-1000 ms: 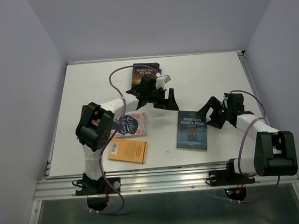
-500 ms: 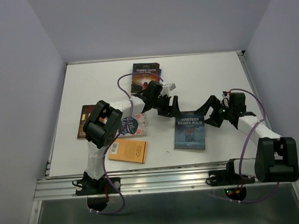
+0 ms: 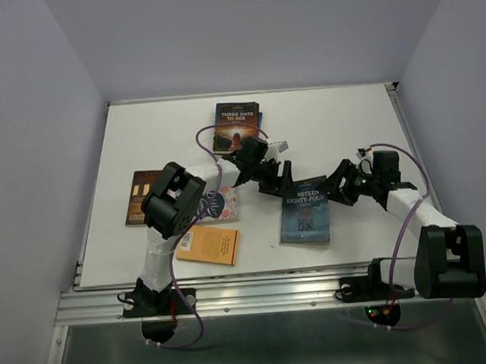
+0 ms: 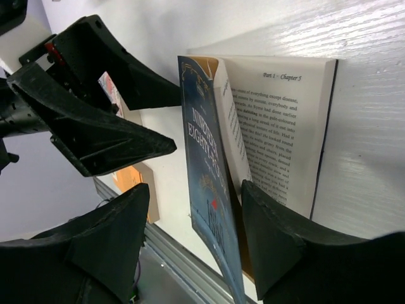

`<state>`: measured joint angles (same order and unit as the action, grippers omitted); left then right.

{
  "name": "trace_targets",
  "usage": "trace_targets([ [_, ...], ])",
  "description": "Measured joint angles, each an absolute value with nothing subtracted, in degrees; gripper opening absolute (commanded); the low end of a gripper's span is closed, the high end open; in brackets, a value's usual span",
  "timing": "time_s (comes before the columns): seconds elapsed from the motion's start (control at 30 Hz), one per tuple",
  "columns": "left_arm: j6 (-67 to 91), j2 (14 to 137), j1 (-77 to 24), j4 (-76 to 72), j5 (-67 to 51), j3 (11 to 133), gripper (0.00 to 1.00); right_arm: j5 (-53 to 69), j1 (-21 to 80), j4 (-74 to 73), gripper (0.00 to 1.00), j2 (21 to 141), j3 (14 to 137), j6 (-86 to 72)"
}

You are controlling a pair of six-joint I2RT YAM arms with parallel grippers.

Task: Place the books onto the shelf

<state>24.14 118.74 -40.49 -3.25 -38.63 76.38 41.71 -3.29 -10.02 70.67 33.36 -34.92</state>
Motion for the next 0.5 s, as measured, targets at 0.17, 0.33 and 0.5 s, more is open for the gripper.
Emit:
trace_targets([
  [0.17,24.8,119.22,-40.49,-3.92,-39.03,76.38,0.8,42.89,-3.29,-10.48,0.63,71.92,33.34,-32.93],
  [0.33,25.69,119.79,-40.4,-5.19,-39.72,76.38,0.8,42.94,-1.96,-11.86,0.59,74.22,33.36,-30.24],
  [0.5,26.11,119.94,-40.38,-5.93,-39.75,76.4,0.8,42.04,0.23,-14.09,0.56,75.09,33.56,-28.23],
])
